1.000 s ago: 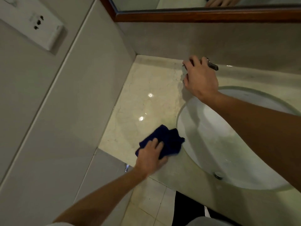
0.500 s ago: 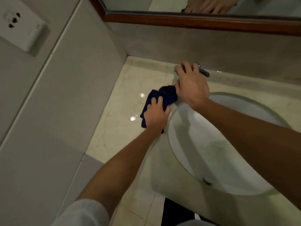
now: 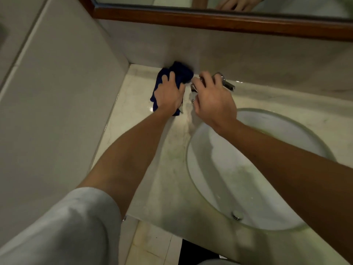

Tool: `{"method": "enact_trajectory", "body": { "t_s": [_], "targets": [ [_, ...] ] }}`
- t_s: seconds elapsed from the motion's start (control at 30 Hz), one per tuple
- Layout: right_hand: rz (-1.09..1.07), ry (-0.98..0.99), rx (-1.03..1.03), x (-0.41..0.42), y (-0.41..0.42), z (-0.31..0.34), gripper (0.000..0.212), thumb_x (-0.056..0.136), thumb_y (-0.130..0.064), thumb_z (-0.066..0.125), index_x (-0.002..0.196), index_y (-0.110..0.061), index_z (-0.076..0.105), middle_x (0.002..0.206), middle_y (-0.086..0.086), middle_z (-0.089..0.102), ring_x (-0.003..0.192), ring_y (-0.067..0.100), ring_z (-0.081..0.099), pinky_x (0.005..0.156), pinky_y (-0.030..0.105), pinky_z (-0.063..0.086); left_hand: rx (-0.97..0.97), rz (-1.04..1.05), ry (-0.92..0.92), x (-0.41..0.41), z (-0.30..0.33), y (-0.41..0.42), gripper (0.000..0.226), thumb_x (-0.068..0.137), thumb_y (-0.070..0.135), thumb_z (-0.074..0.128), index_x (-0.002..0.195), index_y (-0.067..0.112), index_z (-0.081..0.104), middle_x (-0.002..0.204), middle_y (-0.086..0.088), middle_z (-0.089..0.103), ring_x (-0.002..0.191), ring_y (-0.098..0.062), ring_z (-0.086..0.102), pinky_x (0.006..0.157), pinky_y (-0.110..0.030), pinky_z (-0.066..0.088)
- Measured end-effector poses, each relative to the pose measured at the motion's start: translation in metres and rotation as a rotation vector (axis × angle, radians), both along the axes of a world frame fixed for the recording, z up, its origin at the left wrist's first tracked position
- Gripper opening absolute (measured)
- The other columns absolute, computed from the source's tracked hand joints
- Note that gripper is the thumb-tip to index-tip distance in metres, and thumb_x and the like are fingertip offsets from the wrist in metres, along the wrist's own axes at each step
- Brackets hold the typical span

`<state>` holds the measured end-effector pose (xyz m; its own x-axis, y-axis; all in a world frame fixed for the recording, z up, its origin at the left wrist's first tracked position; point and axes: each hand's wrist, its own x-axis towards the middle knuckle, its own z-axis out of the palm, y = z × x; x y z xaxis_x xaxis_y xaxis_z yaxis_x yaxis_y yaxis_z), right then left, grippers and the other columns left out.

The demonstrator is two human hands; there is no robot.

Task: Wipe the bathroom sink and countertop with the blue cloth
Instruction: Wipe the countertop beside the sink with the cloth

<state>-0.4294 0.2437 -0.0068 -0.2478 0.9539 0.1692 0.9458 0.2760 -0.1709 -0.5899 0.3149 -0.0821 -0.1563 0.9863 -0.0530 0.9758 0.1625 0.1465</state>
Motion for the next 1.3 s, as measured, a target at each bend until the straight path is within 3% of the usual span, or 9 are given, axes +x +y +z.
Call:
{"method": "enact_trajectory", "body": {
  "t_s": [0.33,0.5,0.7,0.9,0.97,1.07,1.13,1.2,1.3],
  "targets": [
    [-0.008,-0.007,-0.077,-0.002,0.000,0.008,0.045,0.092,-0.018,0.061,0.136,-0.014,0.050,0.138,0.011,0.047,0.123,0.034,0.047,0.072,0.038,0.055,0.118,0.134,0.013,0.034,-0.010,-0.145,0.050,0.094,0.048,0.048,0.129,0.012,0.053,0.114,-0.011,0.059,0.080,-0.028,0.060,0.052,-0.033,0.032],
    [0.011,-0.017,-0.096,-0.001,-0.001,0.012,0.049,0.093,-0.017,0.059,0.140,-0.013,0.049,0.137,0.013,0.047,0.123,0.036,0.047,0.078,0.041,0.054,-0.038,0.026,0.024,0.063,-0.006,-0.267,0.048,0.092,0.047,0.060,0.130,0.020,0.049,0.122,-0.010,0.056,0.093,-0.026,0.058,0.051,-0.034,0.046],
    [0.026,0.002,-0.126,-0.002,-0.001,0.014,0.046,0.094,-0.017,0.058,0.139,-0.012,0.049,0.136,0.013,0.047,0.125,0.036,0.045,0.084,0.043,0.055,-0.044,0.144,-0.108,0.093,-0.003,-0.320,0.036,0.092,0.045,0.059,0.116,0.019,0.056,0.107,-0.002,0.055,0.085,-0.018,0.056,0.048,-0.028,0.041],
    [0.039,-0.001,-0.124,0.000,0.000,0.012,0.045,0.094,-0.019,0.059,0.138,-0.010,0.049,0.137,0.015,0.048,0.125,0.035,0.044,0.082,0.041,0.050,-0.023,0.388,-0.559,0.083,0.026,-0.312,0.027,0.096,0.037,0.063,0.097,0.010,0.059,0.097,-0.002,0.056,0.075,-0.006,0.054,0.058,-0.027,0.044],
    [0.038,0.008,-0.124,0.001,0.000,0.012,0.045,0.094,-0.018,0.060,0.137,-0.010,0.050,0.136,0.015,0.048,0.124,0.035,0.045,0.080,0.041,0.051,-0.047,0.541,-0.846,0.072,0.041,-0.305,0.030,0.099,0.032,0.060,0.086,0.004,0.058,0.081,-0.014,0.060,0.068,-0.011,0.053,0.059,-0.031,0.043],
    [0.047,0.011,-0.126,0.001,-0.001,0.013,0.047,0.093,-0.018,0.061,0.138,-0.010,0.049,0.136,0.015,0.048,0.123,0.035,0.046,0.081,0.041,0.051,-0.139,0.805,-1.352,0.062,0.071,-0.301,0.028,0.102,0.030,0.051,0.084,0.013,0.065,0.079,-0.004,0.068,0.073,-0.016,0.064,0.066,-0.031,0.049],
    [0.046,0.011,-0.132,0.001,-0.001,0.014,0.046,0.093,-0.018,0.060,0.137,-0.010,0.049,0.136,0.014,0.048,0.124,0.035,0.046,0.080,0.041,0.051,-0.170,0.801,-1.631,0.056,0.083,-0.299,0.029,0.101,0.026,0.049,0.082,0.019,0.070,0.079,-0.001,0.070,0.075,-0.015,0.066,0.069,-0.031,0.050],
    [0.045,0.006,-0.133,0.001,-0.001,0.014,0.046,0.094,-0.019,0.060,0.138,-0.010,0.049,0.136,0.014,0.048,0.124,0.035,0.046,0.082,0.041,0.051,-0.182,0.742,-1.789,0.051,0.085,-0.291,0.026,0.100,0.022,0.047,0.091,0.018,0.071,0.085,-0.001,0.071,0.084,-0.018,0.065,0.074,-0.032,0.050],
    [0.045,0.001,-0.117,0.002,0.000,0.013,0.046,0.094,-0.021,0.059,0.138,-0.010,0.049,0.136,0.015,0.049,0.121,0.035,0.047,0.085,0.042,0.051,-0.224,0.699,-1.798,0.051,0.079,-0.275,0.031,0.100,0.032,0.057,0.125,0.017,0.066,0.119,-0.005,0.074,0.111,-0.022,0.069,0.093,-0.038,0.054]
  ]
}}
